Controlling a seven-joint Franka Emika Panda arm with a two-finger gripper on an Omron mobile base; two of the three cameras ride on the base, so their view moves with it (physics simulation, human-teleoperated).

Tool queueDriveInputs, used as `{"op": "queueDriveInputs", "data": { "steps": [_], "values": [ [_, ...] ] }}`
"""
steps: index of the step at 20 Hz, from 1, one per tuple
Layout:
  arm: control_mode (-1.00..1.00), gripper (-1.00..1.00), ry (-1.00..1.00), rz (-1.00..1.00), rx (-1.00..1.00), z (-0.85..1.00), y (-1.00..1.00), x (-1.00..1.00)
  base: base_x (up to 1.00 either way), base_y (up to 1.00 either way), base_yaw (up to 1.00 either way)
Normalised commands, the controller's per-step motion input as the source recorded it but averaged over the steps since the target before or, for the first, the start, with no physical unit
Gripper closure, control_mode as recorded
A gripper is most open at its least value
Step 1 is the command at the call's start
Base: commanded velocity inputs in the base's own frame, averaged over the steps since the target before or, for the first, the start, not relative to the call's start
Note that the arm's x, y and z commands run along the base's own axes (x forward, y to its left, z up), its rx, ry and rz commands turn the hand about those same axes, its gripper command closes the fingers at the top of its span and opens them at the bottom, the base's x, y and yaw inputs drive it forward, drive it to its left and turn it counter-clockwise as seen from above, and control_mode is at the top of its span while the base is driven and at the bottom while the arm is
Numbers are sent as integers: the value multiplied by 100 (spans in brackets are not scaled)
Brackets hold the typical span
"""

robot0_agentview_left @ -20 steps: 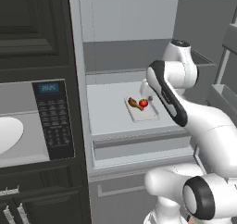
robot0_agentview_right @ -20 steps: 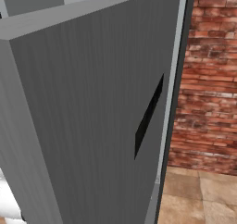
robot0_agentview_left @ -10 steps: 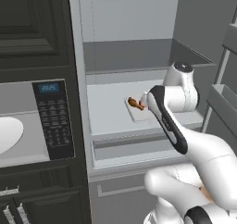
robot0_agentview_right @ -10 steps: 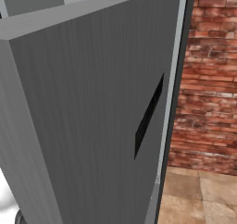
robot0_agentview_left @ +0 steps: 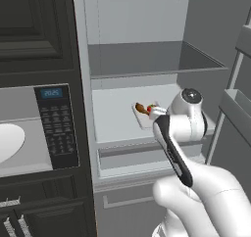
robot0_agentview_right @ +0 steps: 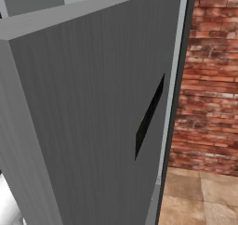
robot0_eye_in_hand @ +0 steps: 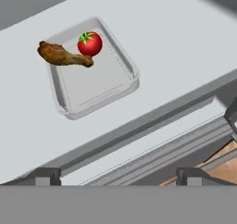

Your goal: Place the tupperware containing the chicken drumstick and tomato meal in the microwave. Close the microwave door and press the start button to reheat the meal.

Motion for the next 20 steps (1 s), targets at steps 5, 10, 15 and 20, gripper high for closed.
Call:
{"op": "queueDriveInputs", "data": {
  "steps": [5,10,15,20],
  "values": [
    [-100,-100,0,-14,15,-4,-11,21,0,0,0],
    [-100,-100,0,-6,15,-2,-2,22,0,0,0],
    [-100,-100,3,0,6,-5,0,24,0,0,0],
    [-100,-100,7,0,4,-11,0,28,0,0,0]
  ]
}}
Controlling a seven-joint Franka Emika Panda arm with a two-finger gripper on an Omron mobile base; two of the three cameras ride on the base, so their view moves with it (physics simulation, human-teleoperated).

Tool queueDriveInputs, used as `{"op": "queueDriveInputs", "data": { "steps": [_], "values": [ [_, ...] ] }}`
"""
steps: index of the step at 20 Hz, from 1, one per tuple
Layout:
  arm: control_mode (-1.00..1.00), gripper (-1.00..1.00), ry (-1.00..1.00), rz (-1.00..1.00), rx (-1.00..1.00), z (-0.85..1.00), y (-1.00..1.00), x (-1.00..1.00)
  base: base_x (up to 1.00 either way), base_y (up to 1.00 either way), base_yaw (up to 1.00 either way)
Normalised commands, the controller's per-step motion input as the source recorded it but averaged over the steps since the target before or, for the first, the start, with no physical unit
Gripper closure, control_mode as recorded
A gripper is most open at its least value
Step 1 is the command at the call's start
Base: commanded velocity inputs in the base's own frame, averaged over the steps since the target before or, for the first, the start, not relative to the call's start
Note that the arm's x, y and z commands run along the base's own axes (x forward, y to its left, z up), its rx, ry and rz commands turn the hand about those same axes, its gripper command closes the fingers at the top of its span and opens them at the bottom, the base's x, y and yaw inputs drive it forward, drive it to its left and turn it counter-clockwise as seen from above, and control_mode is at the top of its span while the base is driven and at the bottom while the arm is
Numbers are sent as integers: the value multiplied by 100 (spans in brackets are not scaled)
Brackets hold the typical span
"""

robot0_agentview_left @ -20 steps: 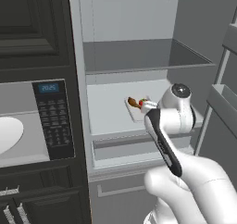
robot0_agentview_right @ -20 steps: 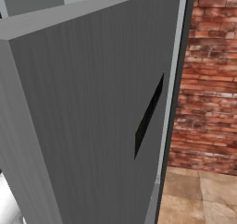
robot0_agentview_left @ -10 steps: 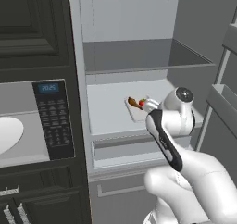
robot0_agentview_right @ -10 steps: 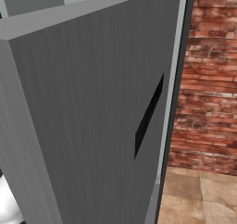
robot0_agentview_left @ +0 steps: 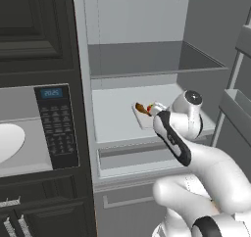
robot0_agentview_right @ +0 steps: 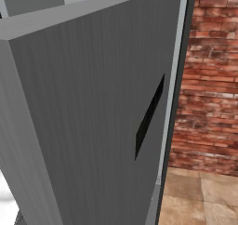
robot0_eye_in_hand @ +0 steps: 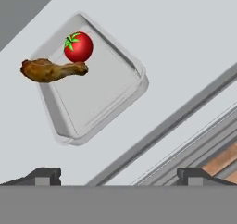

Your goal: Place the tupperware containing the chicken drumstick and tomato meal in the microwave. Close the microwave door and press the start button to reheat the meal.

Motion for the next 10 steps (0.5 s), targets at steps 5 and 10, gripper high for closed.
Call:
{"op": "queueDriveInputs", "data": {
  "steps": [5,10],
  "values": [
    [-100,-100,7,0,1,-17,0,30,0,0,0],
    [-100,-100,5,-1,0,-16,0,32,0,0,0]
  ]
}}
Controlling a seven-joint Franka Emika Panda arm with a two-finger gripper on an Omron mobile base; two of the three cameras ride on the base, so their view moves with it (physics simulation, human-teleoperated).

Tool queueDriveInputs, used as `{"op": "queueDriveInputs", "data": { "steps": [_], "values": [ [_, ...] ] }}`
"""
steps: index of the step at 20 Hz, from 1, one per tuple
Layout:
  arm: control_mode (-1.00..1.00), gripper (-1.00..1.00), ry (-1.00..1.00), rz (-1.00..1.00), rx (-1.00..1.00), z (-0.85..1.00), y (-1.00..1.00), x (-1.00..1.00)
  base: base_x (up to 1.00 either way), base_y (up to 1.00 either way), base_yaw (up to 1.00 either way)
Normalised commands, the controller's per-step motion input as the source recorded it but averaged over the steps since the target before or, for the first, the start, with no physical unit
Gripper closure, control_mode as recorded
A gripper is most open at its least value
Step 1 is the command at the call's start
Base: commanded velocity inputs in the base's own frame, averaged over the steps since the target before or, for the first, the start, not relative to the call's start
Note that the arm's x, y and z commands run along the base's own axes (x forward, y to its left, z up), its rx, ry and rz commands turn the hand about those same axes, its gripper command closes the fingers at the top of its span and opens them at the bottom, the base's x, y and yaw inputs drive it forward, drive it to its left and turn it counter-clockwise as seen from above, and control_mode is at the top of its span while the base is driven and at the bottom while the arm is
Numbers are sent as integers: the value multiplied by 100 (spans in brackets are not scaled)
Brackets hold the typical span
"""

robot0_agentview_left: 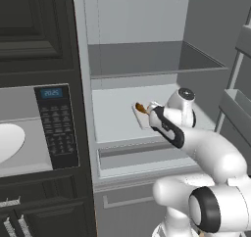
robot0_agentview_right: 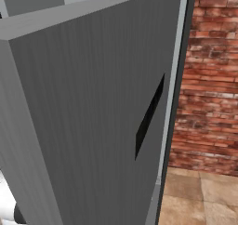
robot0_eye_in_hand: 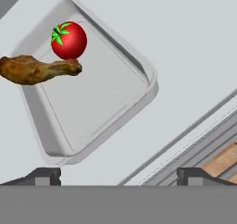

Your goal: Place the tupperware containing the chicken drumstick and tomato meal in the microwave. Close the microwave door and press the start button to reheat the meal.

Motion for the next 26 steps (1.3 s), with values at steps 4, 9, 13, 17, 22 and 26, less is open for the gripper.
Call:
{"op": "queueDriveInputs", "data": {
  "steps": [4,9,13,17,22,26],
  "values": [
    [-100,-100,3,-3,0,-16,0,31,0,0,0],
    [-100,-100,2,-3,0,-20,0,31,0,0,0],
    [-100,-100,2,-4,0,-19,1,32,0,0,0],
    [-100,-100,2,-4,0,-20,4,33,0,0,0],
    [-100,100,2,-5,0,-29,2,25,0,0,0],
    [-100,100,1,-5,0,-38,0,12,0,0,0]
  ]
}}
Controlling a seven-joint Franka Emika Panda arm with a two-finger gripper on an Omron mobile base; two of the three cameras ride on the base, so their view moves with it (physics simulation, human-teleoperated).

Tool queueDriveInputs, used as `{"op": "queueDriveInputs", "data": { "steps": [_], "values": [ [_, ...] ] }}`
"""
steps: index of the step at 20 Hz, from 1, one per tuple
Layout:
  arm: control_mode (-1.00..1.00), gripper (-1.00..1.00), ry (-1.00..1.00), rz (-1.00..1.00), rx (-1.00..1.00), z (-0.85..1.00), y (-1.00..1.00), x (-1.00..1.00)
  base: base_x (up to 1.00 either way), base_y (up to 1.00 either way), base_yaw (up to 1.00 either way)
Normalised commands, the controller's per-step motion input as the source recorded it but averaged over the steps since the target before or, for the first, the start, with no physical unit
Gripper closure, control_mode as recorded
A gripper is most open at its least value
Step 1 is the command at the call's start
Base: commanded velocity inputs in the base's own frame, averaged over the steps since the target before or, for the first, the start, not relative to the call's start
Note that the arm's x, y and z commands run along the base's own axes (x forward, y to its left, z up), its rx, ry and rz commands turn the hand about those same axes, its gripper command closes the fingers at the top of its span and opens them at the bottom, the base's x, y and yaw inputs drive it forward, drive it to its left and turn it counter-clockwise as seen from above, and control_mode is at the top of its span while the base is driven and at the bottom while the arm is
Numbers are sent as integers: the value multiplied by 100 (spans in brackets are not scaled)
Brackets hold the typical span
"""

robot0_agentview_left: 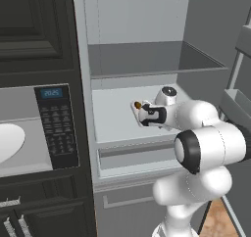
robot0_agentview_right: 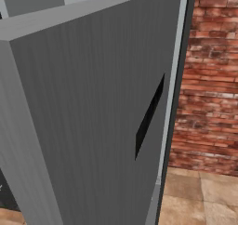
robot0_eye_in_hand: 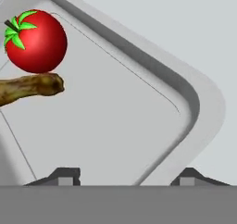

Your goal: Place the tupperware containing the chicken drumstick and tomato meal in the microwave. Close the microwave door and press the start button to reheat the meal.

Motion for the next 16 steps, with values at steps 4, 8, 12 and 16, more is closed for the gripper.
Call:
{"op": "queueDriveInputs", "data": {
  "steps": [4,8,12,16],
  "values": [
    [-100,100,0,-2,0,-17,0,5,0,0,0],
    [-100,100,0,-4,0,0,0,-7,0,0,0],
    [-100,100,0,-4,0,0,0,-65,0,0,0],
    [-100,100,0,-4,0,8,-1,-97,0,0,0]
  ]
}}
